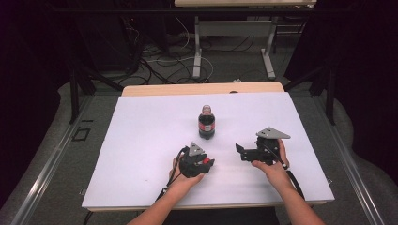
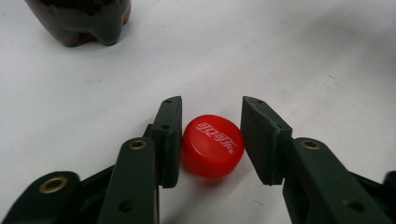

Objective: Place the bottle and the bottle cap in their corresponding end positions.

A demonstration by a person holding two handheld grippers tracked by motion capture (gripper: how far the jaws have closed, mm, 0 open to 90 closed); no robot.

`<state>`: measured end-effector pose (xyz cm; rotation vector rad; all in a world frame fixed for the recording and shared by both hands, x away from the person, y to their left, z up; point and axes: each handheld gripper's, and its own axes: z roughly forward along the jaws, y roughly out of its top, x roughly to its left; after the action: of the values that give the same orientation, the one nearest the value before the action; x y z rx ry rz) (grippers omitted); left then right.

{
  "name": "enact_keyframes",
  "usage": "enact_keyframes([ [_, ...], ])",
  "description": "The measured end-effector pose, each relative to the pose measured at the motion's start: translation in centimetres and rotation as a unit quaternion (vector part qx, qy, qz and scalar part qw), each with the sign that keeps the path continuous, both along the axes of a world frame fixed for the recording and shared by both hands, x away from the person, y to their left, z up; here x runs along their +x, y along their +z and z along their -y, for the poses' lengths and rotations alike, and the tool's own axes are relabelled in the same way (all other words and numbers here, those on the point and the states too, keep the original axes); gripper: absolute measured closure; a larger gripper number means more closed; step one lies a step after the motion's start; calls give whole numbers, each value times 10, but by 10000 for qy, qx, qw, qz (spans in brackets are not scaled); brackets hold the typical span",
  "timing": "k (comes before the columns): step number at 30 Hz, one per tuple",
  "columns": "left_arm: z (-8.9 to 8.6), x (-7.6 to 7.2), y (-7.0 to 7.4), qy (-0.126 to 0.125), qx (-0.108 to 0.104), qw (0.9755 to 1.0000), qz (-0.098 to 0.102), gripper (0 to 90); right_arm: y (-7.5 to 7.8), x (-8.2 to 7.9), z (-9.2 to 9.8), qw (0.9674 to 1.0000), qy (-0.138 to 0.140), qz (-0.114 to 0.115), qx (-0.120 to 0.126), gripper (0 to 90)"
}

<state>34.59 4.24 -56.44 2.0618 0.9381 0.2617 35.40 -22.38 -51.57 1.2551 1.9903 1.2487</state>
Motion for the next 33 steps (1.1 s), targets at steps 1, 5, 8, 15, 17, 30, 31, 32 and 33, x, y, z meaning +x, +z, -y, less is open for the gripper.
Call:
enact_keyframes([
  [1,-1,0,0,-19,24,10000,25,543,0,0,0,10000,1,3,2,0],
  [5,-2,0,2,39,11,10000,67,490,-1,0,0,10000,-1,11,-47,0],
  [8,-6,2,7,48,-57,10000,2,439,-1,0,0,10000,-16,6,-59,0],
  [15,-25,4,33,290,-247,9989,267,333,2,0,1,9999,1,21,-110,0],
  [17,-34,6,41,279,-259,9989,270,313,3,0,2,10000,8,9,-86,0],
  [30,-123,3,74,1092,-667,9907,454,281,7,-5,11,10000,-12,11,-98,0],
  [31,-130,2,75,1183,-713,9895,425,270,8,-6,12,10000,-31,-11,-77,0],
  [32,-136,2,75,1243,-706,9888,424,252,8,-6,14,9999,-66,18,-94,0],
  [33,-141,2,74,1332,-729,9875,415,203,8,-7,15,10000,-42,-10,-66,0],
])
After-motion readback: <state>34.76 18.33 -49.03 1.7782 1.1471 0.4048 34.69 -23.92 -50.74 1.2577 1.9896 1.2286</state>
